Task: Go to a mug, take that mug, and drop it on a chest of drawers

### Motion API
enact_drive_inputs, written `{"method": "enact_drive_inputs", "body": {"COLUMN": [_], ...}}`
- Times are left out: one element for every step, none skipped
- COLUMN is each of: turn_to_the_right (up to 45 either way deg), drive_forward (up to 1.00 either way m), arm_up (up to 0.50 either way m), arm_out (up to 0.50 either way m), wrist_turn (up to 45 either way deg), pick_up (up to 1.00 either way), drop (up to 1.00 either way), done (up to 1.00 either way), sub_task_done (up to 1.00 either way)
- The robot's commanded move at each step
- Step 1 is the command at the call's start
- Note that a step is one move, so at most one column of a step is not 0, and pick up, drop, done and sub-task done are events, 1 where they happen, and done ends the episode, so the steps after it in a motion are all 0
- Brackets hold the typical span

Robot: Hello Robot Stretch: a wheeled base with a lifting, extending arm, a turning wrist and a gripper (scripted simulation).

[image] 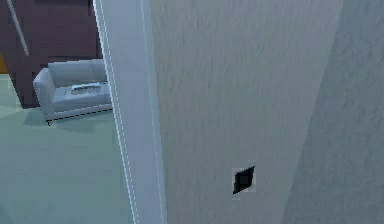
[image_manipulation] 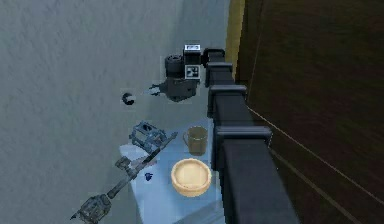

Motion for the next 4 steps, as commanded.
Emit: {"method": "enact_drive_inputs", "body": {"turn_to_the_right": [0.0, 0.0, 0.0, 0.0], "drive_forward": [0.0, 0.0, 0.0, 0.0], "arm_up": [0.0, 0.0, -0.3, 0.0], "arm_out": [0.0, 0.0, 0.0, 0.0], "wrist_turn": [45.0, 9.0, 0.0, 0.0], "pick_up": [0.0, 0.0, 0.0, 1.0], "drop": [0.0, 0.0, 0.0, 0.0], "done": [0.0, 0.0, 0.0, 0.0], "sub_task_done": [0.0, 0.0, 0.0, 0.0]}}
